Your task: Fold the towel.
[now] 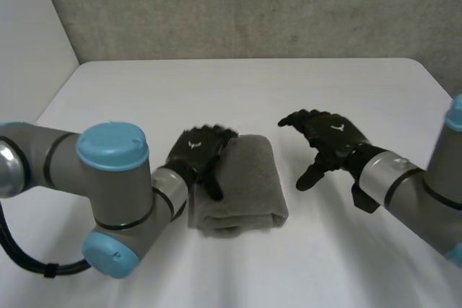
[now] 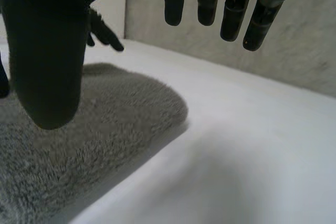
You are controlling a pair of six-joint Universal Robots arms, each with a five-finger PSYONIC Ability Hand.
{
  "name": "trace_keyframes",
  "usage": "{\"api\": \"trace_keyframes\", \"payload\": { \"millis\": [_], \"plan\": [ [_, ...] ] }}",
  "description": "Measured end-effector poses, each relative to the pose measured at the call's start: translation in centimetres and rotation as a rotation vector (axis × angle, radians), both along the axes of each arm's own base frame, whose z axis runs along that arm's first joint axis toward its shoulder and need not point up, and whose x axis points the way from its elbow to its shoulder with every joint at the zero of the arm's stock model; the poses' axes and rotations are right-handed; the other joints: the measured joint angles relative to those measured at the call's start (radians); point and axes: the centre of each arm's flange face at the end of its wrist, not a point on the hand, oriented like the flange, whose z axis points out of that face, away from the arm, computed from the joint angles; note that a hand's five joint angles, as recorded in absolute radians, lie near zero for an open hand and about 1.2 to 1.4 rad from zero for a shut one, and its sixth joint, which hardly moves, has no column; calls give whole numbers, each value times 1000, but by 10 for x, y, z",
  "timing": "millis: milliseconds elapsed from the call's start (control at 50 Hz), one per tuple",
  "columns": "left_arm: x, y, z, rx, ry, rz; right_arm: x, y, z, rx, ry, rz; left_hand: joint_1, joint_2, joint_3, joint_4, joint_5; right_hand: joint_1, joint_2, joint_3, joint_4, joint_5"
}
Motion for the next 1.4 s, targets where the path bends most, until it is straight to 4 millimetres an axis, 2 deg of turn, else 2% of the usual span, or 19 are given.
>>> {"api": "trace_keyframes", "payload": {
  "millis": [60,200,280,320,400,420,440,480,500,520,540,600,680,700,760,940,1180,1400],
  "plan": [
    [14,-3,-18,63,-76,71,18,-3,-20,64,25,52,-1,-2,-1,-1,0,0,0,0,0,0],
    [35,-5,-33,97,-174,136,57,4,-60,152,112,143,-10,-6,-4,-4,0,0,0,0,0,-1],
    [34,-4,-26,60,-198,117,63,-3,-55,107,160,136,-11,-6,-5,-4,0,0,0,0,0,-4],
    [31,-4,-16,24,-189,108,64,-8,-41,60,169,125,-11,-6,-5,-4,0,0,0,0,0,-4],
    [22,-7,28,-95,-125,95,61,-15,14,-84,139,72,-11,-7,-7,-5,-1,0,0,0,0,-4],
    [20,-7,50,-146,-89,96,58,-16,36,-136,114,43,-11,-7,-7,-5,-1,0,0,0,0,-4],
    [20,-8,61,-172,-70,99,54,-16,54,-178,92,16,-11,-7,-7,-5,-1,0,0,0,0,-4],
    [22,-9,87,-229,-27,110,47,-16,79,-236,58,-33,-11,-7,-7,-5,-1,0,0,0,0,-4],
    [28,-11,114,-290,17,133,41,-16,95,-274,37,-71,-5,-4,-4,-3,-1,0,0,0,0,-4],
    [32,-13,127,-317,36,146,27,-16,123,-343,-2,-153,-5,-4,-4,-3,-1,0,0,0,0,-4],
    [39,-15,142,-347,57,168,18,-17,138,-379,-21,-205,-2,-3,-3,-3,-1,0,0,0,0,-4],
    [56,-19,169,-387,81,217,-2,-17,161,-435,-44,-297,11,10,11,11,3,0,0,0,0,-4],
    [84,-22,200,-387,91,290,-27,-17,182,-478,-38,-396,7,5,4,6,-1,0,0,0,0,-4],
    [92,-21,206,-369,95,305,-32,-16,184,-479,-25,-408,2,-2,-3,-2,-1,0,0,0,0,-4],
    [98,-19,210,-328,110,303,-35,-15,184,-471,-1,-405,0,-5,-6,-5,-1,0,0,0,0,-4],
    [93,-10,202,-238,161,226,-30,-14,177,-446,28,-365,-19,-27,-27,-25,-2,0,0,0,0,-4],
    [99,-1,216,-290,180,224,-28,-16,171,-433,33,-351,-19,-31,-29,-28,-2,0,0,0,0,-4],
    [100,1,213,-284,184,231,-27,-15,168,-430,38,-348,-19,-31,-29,-28,-2,0,0,0,0,-4]
  ]
}}
